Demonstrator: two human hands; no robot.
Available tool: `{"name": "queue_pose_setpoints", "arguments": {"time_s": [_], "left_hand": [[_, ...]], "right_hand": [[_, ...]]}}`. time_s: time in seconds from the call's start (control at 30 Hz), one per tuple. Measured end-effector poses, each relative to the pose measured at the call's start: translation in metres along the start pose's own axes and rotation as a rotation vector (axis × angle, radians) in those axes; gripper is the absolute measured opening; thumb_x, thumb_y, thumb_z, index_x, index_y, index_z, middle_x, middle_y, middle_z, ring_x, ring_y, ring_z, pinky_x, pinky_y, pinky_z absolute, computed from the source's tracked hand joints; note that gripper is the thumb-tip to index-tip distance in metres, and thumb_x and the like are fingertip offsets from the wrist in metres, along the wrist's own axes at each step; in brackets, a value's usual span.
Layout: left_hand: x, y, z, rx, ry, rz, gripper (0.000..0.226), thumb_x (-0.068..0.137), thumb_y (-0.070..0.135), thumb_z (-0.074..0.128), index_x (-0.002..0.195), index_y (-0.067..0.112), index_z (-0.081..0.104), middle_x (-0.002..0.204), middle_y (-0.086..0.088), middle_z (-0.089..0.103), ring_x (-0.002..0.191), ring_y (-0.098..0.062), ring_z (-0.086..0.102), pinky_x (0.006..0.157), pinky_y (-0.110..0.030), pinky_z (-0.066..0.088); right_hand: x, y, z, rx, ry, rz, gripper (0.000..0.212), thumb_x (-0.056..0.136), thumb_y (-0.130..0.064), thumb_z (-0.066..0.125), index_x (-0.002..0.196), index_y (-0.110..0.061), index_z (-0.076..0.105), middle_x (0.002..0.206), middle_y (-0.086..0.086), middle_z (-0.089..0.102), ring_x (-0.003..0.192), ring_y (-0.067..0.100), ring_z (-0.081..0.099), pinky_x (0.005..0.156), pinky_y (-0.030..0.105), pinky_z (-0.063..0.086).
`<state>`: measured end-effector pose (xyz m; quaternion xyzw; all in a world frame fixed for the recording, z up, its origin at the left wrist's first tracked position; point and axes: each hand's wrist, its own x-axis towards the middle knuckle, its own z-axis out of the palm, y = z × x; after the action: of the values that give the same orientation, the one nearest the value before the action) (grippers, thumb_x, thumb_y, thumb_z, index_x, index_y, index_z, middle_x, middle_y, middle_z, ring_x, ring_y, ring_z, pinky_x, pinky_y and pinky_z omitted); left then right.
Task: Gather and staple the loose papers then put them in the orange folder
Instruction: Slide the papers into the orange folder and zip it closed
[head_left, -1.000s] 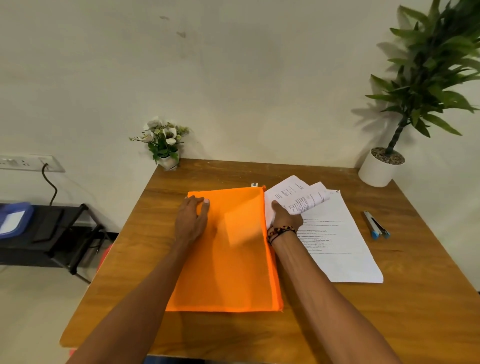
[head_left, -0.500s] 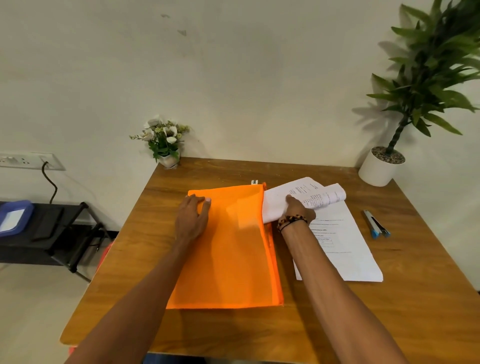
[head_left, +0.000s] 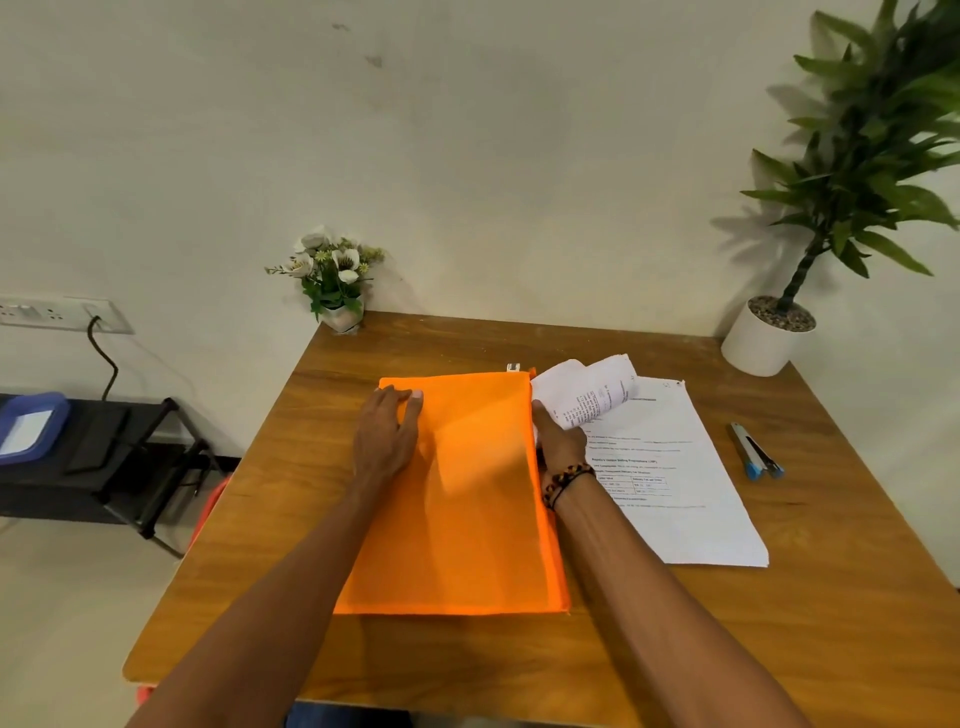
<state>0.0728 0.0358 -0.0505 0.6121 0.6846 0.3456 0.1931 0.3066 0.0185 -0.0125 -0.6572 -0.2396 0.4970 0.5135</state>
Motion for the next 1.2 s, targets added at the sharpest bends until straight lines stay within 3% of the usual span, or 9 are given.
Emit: {"name": "queue_pose_setpoints", "arguments": {"time_s": [0.23,0.3,0.43,0.5,0.6,0.77,0.87,1.0,1.2], "left_hand": [[0.0,-0.001,0.0,-0.023,0.005,-0.04,0.075,0.1,0.066,0.027,0.137,0.007,0.056,0.145,-0.018,0.053,0.136,-0.033,0.046,0.112,-0.052,0.039],[0.0,-0.001,0.001,-0.026,0.013,-0.04,0.067,0.104,0.058,0.032,0.139,0.006,0.055,0.148,-0.018,0.051,0.138,-0.033,0.044,0.114,-0.049,0.036],[0.002,-0.003,0.001,-0.034,0.008,-0.054,0.085,0.096,0.071,0.022,0.139,0.006,0.055,0.144,-0.017,0.054,0.135,-0.033,0.047,0.111,-0.052,0.04],[0.002,-0.003,0.002,-0.026,0.005,-0.058,0.076,0.1,0.064,0.027,0.141,0.006,0.053,0.147,-0.017,0.052,0.138,-0.032,0.045,0.113,-0.051,0.038],[0.001,-0.001,0.002,-0.028,0.006,-0.05,0.073,0.1,0.062,0.028,0.14,0.007,0.054,0.146,-0.017,0.053,0.137,-0.032,0.045,0.112,-0.052,0.038],[0.0,-0.001,0.0,-0.027,0.005,-0.04,0.076,0.099,0.066,0.026,0.133,0.007,0.059,0.138,-0.018,0.058,0.131,-0.034,0.049,0.109,-0.053,0.041],[-0.001,0.0,0.0,-0.023,0.006,-0.045,0.067,0.103,0.058,0.032,0.136,0.006,0.057,0.143,-0.018,0.055,0.136,-0.033,0.046,0.113,-0.049,0.038],[-0.002,0.003,-0.002,-0.016,0.003,-0.035,0.063,0.104,0.054,0.036,0.141,0.005,0.054,0.149,-0.019,0.05,0.141,-0.032,0.041,0.115,-0.048,0.033],[-0.004,0.006,-0.003,0.0,0.006,-0.005,0.063,0.103,0.058,0.034,0.133,0.008,0.058,0.14,-0.016,0.056,0.133,-0.032,0.048,0.108,-0.047,0.04]], "right_hand": [[-0.006,0.005,-0.01,0.026,0.053,0.159,0.028,0.079,-0.02,0.079,0.1,-0.011,0.063,0.096,0.01,0.068,0.09,0.029,0.066,0.083,0.042,0.057],[-0.005,0.006,-0.009,-0.131,0.014,0.064,0.033,0.085,-0.039,0.071,0.1,-0.012,0.06,0.096,0.013,0.065,0.088,0.029,0.063,0.082,0.041,0.055],[0.031,0.038,-0.017,-0.225,-0.225,-0.008,0.088,0.062,-0.078,0.072,0.13,-0.025,0.056,0.119,0.018,0.062,0.104,0.032,0.062,0.096,0.055,0.053],[0.006,0.016,-0.02,-0.157,-0.345,0.023,0.069,0.07,-0.053,0.085,0.129,-0.029,0.058,0.122,0.018,0.064,0.106,0.034,0.064,0.092,0.06,0.054],[-0.03,-0.015,-0.022,-0.038,-0.511,0.22,0.034,0.081,-0.013,0.081,0.113,-0.017,0.07,0.117,0.02,0.07,0.102,0.038,0.067,0.089,0.061,0.054],[-0.039,-0.023,-0.033,0.029,-0.634,0.383,0.047,0.073,-0.007,0.081,0.117,-0.012,0.068,0.113,0.021,0.072,0.096,0.037,0.07,0.079,0.058,0.058],[-0.033,-0.029,-0.032,0.034,-0.427,0.322,0.066,0.064,-0.018,0.09,0.122,-0.008,0.059,0.1,0.016,0.069,0.088,0.032,0.068,0.069,0.051,0.061],[-0.019,-0.038,-0.026,-0.236,0.068,0.053,0.103,0.057,-0.05,0.092,0.131,-0.016,0.029,0.116,0.01,0.054,0.099,0.025,0.057,0.076,0.044,0.059],[-0.009,-0.045,-0.014,-0.265,0.176,0.117,0.113,0.064,-0.056,0.086,0.144,-0.014,0.018,0.142,0.018,0.042,0.125,0.036,0.049,0.096,0.05,0.05]]}}
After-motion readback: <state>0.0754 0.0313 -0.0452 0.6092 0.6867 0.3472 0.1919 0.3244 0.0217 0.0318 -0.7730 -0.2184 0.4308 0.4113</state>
